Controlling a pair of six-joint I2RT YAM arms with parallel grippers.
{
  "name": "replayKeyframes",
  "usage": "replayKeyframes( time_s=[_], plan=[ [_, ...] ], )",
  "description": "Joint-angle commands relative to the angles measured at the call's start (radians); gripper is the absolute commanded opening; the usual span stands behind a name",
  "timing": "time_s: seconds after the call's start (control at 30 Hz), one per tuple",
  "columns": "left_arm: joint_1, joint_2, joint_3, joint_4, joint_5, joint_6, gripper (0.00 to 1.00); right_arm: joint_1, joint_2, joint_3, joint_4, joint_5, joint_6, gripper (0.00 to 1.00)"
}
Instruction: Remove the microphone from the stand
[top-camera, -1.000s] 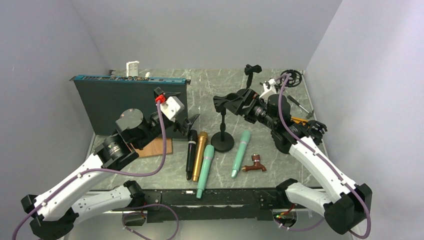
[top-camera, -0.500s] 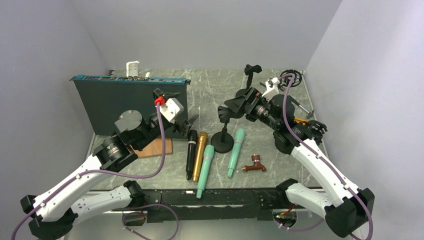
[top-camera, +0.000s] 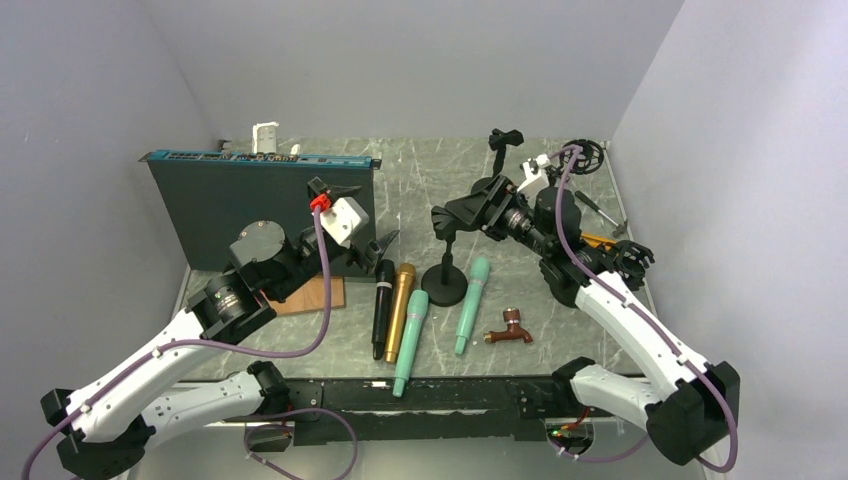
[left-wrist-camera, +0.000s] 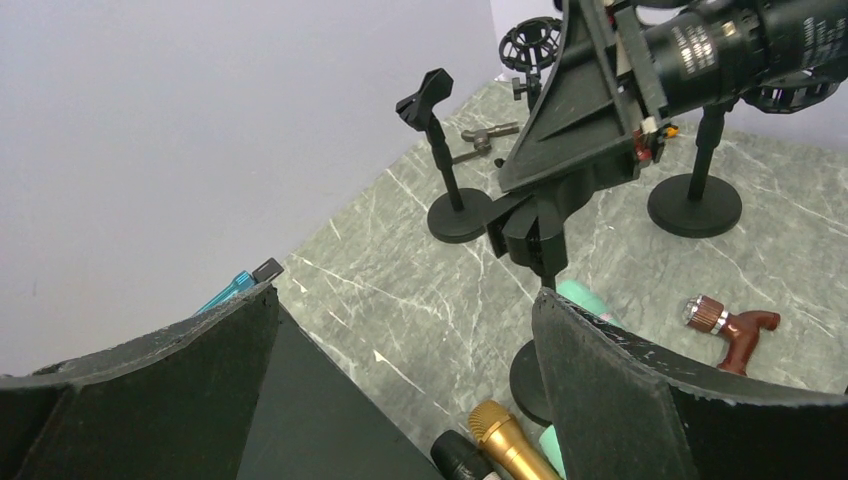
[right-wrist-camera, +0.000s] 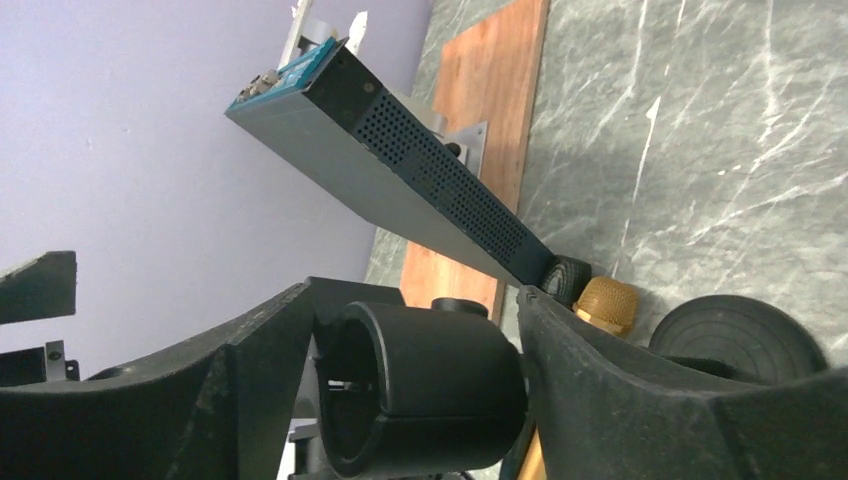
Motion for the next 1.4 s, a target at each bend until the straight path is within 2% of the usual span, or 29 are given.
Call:
replayKeyframes(
  time_s=[0.0, 0.27, 0.47, 0.63, 0.87, 1.1, 1.37],
  plan=[
    [-0.006, 0.000, -0.004, 0.043, -0.006, 0.017, 0.99, -0.002, 0.042, -0.020, 0.075, -0.018, 0.001, 0.72],
    [-0.010, -0.002, -0.009, 0.048, -0.015, 0.025, 1.00, 0.000, 0.034, -0.159, 0.048, 0.001, -0.021, 0.48],
    [-0.010, 0.005, -0.010, 0.049, -0.008, 0.023, 0.99, -0.001, -0.008, -0.316, 0.071, 0.022, 0.004, 0.42],
    [-0.012, 0.019, -0.009, 0.047, -0.003, 0.019, 1.00, -0.002, 0.001, -0.325, 0.148, 0.004, 0.038, 0.36],
    [-0.014, 0.029, -0.009, 0.046, -0.016, 0.020, 1.00, -0.002, 0.167, -0.095, 0.217, -0.069, 0.019, 0.00],
    [-0.017, 0.010, -0.020, 0.055, -0.032, 0.032, 0.99, -0.022, 0.371, 0.210, 0.250, -0.021, -0.070, 0.00],
    [-0.022, 0.002, -0.020, 0.054, -0.030, 0.035, 1.00, -0.101, 0.739, 0.524, 0.420, -0.101, 0.023, 0.00]
  ],
)
